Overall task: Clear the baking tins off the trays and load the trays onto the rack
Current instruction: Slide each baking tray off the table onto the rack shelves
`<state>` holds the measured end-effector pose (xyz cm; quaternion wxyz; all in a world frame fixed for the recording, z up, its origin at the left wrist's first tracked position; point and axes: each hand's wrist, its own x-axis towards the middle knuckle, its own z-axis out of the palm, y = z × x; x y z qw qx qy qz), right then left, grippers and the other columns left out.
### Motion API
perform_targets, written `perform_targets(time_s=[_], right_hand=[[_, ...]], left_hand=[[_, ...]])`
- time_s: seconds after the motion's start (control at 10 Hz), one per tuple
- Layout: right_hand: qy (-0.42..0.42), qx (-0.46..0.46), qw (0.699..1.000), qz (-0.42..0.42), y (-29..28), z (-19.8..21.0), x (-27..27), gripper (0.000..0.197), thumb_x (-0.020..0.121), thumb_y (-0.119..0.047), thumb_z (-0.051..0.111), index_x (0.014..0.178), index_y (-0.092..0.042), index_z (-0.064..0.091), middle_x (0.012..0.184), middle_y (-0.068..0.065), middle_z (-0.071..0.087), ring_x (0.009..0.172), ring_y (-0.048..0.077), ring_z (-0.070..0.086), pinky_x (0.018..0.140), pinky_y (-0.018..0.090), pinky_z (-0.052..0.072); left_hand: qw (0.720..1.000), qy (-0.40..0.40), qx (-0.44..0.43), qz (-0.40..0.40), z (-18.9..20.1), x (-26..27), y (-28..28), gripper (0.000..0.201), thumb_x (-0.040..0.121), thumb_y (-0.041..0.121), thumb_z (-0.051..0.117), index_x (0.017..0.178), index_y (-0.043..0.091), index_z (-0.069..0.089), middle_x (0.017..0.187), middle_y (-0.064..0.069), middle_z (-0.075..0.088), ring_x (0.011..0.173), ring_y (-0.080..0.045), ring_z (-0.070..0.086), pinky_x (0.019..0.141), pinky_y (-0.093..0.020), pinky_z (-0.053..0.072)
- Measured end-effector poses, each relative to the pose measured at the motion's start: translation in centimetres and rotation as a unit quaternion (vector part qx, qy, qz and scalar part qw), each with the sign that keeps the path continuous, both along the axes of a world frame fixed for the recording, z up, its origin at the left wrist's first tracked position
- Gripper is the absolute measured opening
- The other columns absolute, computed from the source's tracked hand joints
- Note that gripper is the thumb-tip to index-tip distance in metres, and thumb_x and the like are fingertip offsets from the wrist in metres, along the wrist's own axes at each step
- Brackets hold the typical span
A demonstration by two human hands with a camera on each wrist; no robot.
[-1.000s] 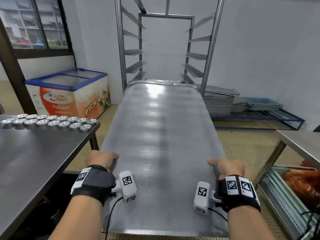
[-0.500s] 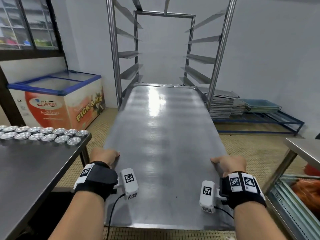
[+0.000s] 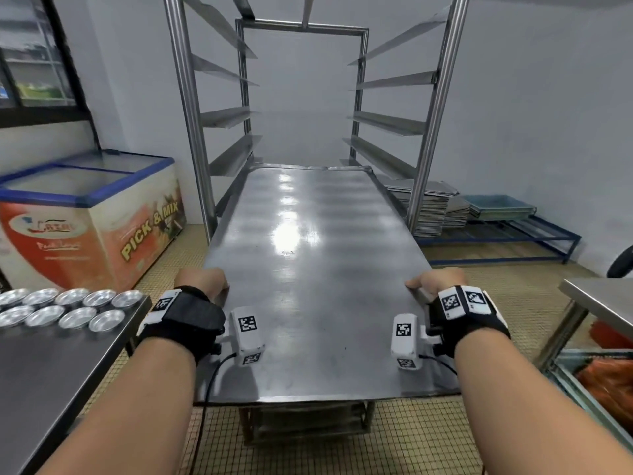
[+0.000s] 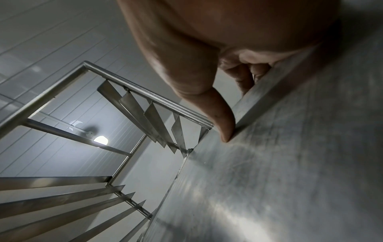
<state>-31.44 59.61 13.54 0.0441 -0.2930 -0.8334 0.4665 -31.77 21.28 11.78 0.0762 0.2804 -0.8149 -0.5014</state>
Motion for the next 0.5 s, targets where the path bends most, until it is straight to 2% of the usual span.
perform_targets(time_s=[0.1,0.2,0.3,0.4,0.5], right_hand=[[-0.036,0.031,0.999,0.000,0.0,1.7,-2.9,0.054,0.084,-0.021,0.077,0.127,0.003,0.057,0.127,0.017,0.062,0.118,0.031,0.059,0.089,0.034,0.048],[-0.050,0.086,0.995,0.018,0.2,3.4,-5.8,0.048,0.088,-0.029,0.072,0.124,0.000,0.059,0.125,0.012,0.062,0.117,0.027,0.059,0.084,0.029,0.044],[-0.058,0.136,0.984,0.101,0.7,4.2,-9.0,0.040,0.094,-0.036,0.063,0.114,-0.002,0.066,0.127,0.013,0.063,0.108,0.027,0.063,0.076,0.026,0.044],[-0.055,0.155,0.975,0.146,0.9,4.3,-11.3,0.023,0.092,-0.027,0.066,0.097,-0.005,0.068,0.113,0.006,0.066,0.082,0.023,0.064,0.064,0.023,0.053],[-0.062,0.155,0.975,0.145,1.0,4.1,-13.9,0.030,0.082,-0.036,0.075,0.070,-0.013,0.061,0.105,0.012,0.071,0.094,0.029,0.067,0.087,0.036,0.056]], left_hand=[[0.998,-0.038,0.039,-0.002,3.0,-2.4,1.0,0.026,0.081,-0.007,0.068,0.106,-0.010,0.063,0.114,-0.017,0.064,0.097,-0.035,0.062,0.071,-0.039,0.056],[0.998,-0.056,-0.017,-0.021,5.1,-4.1,1.7,0.018,0.087,-0.005,0.068,0.102,-0.006,0.058,0.105,-0.015,0.054,0.090,-0.028,0.052,0.063,-0.036,0.049],[0.991,-0.073,-0.093,-0.056,6.2,-6.4,1.8,0.016,0.087,-0.002,0.070,0.099,-0.010,0.063,0.109,-0.014,0.054,0.094,-0.022,0.048,0.072,-0.037,0.046],[0.983,-0.088,-0.137,-0.085,6.6,-8.3,1.9,0.036,0.091,-0.002,0.065,0.125,-0.012,0.058,0.115,-0.014,0.053,0.096,-0.019,0.042,0.079,-0.028,0.037],[0.979,-0.107,-0.144,-0.094,7.1,-10.2,1.7,0.021,0.091,0.000,0.067,0.110,-0.006,0.061,0.121,-0.017,0.057,0.097,-0.025,0.052,0.079,-0.030,0.043]])
